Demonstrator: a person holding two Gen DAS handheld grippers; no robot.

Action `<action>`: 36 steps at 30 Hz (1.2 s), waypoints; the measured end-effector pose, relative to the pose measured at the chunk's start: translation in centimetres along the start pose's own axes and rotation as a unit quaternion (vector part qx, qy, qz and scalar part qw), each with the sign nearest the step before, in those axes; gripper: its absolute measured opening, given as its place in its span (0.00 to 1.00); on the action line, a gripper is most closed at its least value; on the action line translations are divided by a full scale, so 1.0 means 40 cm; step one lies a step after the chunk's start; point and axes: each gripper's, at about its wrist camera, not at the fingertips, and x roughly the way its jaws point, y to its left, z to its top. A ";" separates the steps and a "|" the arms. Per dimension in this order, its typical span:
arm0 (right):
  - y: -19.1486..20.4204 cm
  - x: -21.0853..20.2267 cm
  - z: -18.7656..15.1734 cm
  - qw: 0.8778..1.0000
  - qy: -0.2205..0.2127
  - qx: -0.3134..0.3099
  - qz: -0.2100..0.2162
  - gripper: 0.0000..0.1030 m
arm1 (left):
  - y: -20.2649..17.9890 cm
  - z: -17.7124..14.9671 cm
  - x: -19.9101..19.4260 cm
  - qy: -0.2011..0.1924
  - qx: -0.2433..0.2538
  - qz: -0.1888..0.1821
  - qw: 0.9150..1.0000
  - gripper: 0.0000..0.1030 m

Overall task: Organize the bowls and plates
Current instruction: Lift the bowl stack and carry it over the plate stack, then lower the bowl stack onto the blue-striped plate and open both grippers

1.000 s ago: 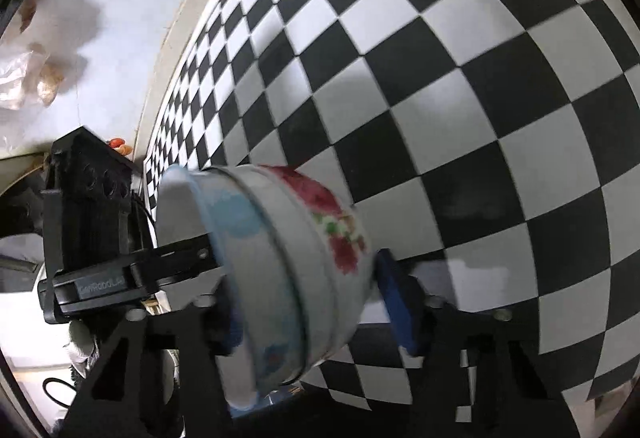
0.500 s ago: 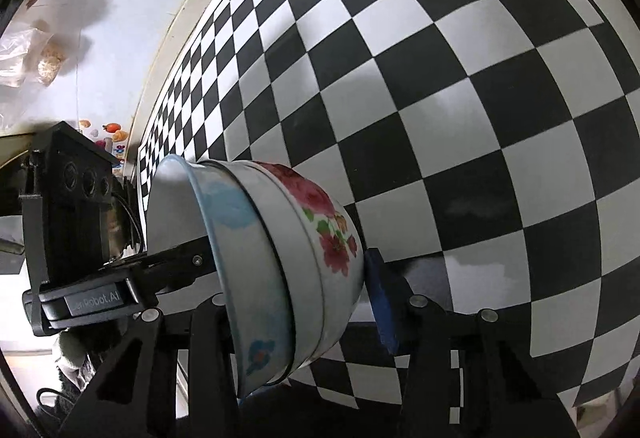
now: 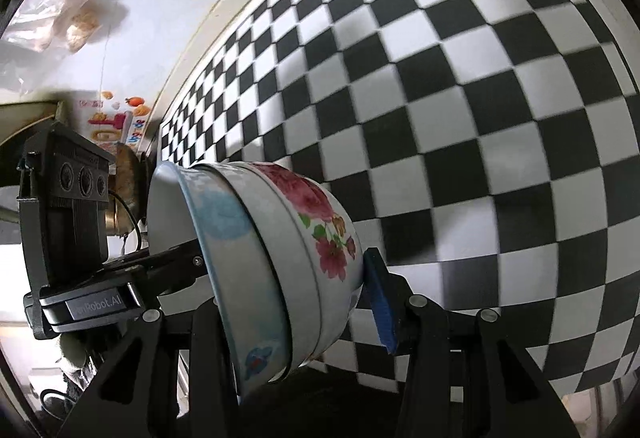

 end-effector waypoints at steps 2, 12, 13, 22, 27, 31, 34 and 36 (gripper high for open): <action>0.029 0.006 -0.003 1.000 0.003 -0.006 0.001 0.46 | 0.021 -0.001 -0.030 -0.005 0.000 0.002 1.000 0.50; 0.201 0.072 -0.045 0.999 0.022 -0.034 0.019 0.45 | 0.173 -0.023 -0.155 -0.028 -0.020 0.020 0.999 0.51; 0.211 0.077 -0.050 0.999 0.024 -0.036 0.021 0.45 | 0.192 -0.027 -0.162 -0.029 -0.024 0.020 0.999 0.51; 0.307 0.221 -0.051 0.997 0.054 -0.049 0.018 0.45 | 0.350 -0.045 -0.171 -0.015 -0.065 0.023 0.997 0.51; 0.336 0.286 -0.040 0.996 0.067 -0.059 0.005 0.45 | 0.412 -0.050 -0.157 -0.010 -0.089 0.015 0.996 0.51; 0.351 0.320 -0.022 0.996 0.071 -0.061 -0.005 0.45 | 0.438 -0.045 -0.148 -0.007 -0.097 0.009 0.995 0.51; 0.359 0.336 -0.006 0.995 0.072 -0.063 -0.012 0.45 | 0.452 -0.039 -0.142 -0.006 -0.101 0.006 0.995 0.51; 0.364 0.344 0.000 0.995 0.073 -0.065 -0.017 0.44 | 0.459 -0.036 -0.137 -0.004 -0.105 0.003 0.994 0.51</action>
